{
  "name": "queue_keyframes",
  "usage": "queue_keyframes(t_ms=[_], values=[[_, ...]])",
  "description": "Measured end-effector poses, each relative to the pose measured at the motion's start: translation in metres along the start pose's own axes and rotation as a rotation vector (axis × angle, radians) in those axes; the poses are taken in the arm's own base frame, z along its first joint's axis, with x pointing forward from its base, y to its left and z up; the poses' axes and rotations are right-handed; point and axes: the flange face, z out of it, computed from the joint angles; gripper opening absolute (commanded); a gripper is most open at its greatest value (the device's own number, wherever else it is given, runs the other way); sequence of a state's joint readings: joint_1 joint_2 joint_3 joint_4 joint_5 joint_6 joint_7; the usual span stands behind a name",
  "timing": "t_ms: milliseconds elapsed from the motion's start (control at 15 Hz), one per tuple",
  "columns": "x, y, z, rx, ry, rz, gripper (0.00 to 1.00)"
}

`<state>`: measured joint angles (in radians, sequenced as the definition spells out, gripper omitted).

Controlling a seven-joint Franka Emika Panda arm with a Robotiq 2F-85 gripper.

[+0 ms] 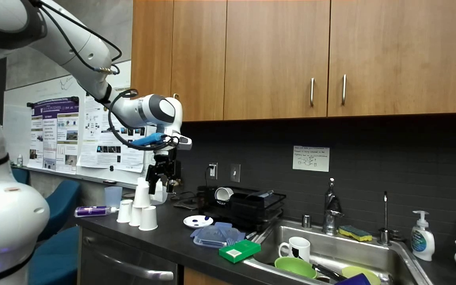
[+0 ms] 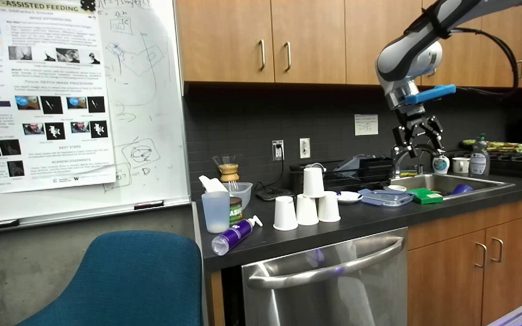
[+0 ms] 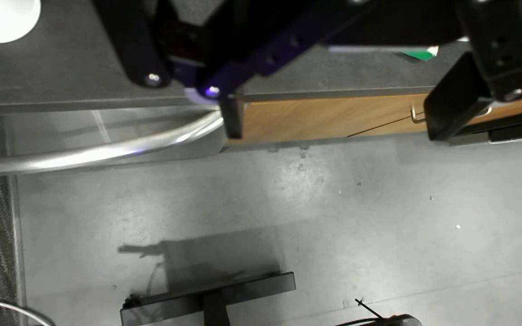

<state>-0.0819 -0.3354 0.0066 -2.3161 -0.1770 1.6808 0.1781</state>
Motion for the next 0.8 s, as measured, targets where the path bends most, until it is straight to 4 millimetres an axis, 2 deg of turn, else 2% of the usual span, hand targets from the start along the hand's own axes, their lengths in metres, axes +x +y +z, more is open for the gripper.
queue_keyframes(t_ms=[533, 800], values=[[-0.017, -0.023, -0.026, -0.097, -0.056, 0.073, 1.00], [-0.023, -0.042, -0.031, -0.157, -0.062, 0.145, 1.00]])
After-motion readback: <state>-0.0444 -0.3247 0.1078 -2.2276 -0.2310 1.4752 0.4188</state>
